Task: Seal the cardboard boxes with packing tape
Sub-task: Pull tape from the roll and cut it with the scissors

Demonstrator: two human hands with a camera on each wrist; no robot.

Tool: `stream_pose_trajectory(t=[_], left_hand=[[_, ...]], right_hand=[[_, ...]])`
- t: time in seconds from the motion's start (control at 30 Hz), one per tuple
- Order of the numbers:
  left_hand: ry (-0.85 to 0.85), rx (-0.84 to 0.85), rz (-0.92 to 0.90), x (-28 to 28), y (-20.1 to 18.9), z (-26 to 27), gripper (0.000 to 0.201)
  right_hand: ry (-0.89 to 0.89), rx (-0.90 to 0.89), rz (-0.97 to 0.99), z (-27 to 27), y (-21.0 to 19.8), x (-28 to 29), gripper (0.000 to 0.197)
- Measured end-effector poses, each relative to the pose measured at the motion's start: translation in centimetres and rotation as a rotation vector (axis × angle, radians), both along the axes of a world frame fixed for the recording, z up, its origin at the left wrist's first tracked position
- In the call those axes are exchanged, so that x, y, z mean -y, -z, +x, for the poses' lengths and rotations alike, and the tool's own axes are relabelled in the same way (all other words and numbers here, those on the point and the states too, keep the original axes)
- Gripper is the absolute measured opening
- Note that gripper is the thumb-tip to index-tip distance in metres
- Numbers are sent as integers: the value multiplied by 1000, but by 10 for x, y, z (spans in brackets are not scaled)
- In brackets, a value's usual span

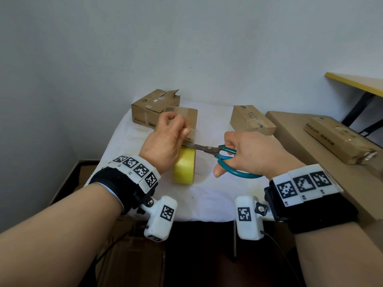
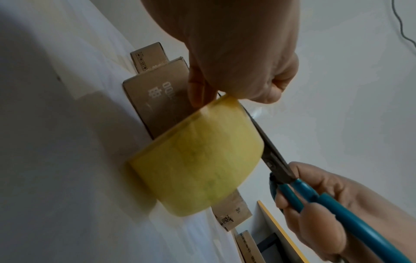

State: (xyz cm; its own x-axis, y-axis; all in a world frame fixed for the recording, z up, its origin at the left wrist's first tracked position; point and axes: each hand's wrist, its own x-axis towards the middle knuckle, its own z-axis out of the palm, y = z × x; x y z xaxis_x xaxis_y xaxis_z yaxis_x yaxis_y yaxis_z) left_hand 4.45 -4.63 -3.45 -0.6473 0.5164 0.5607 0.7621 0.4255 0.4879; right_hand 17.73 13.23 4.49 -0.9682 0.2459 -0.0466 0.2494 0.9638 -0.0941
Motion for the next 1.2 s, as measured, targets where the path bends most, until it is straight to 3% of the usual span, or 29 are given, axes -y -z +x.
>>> stream_pose_trajectory(t=[0.07, 0.17, 0.27, 0.4, 0.53, 0.7, 0.87, 1.0, 1.1, 1.2], left_hand=[[7, -12, 2, 0, 0, 0, 22], [10, -28, -8, 0, 3, 0, 21], [-3, 0, -13, 2, 4, -1, 26], [2, 62, 11, 3, 2, -1, 27], [47, 99, 67, 3, 4, -6, 12], [121, 143, 93, 1, 6, -9, 22], [154, 172, 54, 1, 1, -5, 31], [181, 281, 18, 1, -2, -3, 18], [182, 336, 69, 0, -3, 1, 26], [152, 416, 129, 0, -5, 4, 31]], right_hand=[[-10, 39, -121, 1, 2, 1, 74], [-10, 90, -104, 0, 3, -1, 83], [49, 113, -115, -1, 6, -16, 94], [144, 107, -275, 5, 12, -41, 104], [227, 120, -320, 12, 17, -54, 83], [406, 148, -179, 7, 43, -64, 63], [321, 130, -171, 4, 44, -56, 43], [117, -1, -475, -9, 31, -24, 61], [64, 17, -667, -17, 37, 4, 54], [64, -26, -818, -23, 44, 19, 32]])
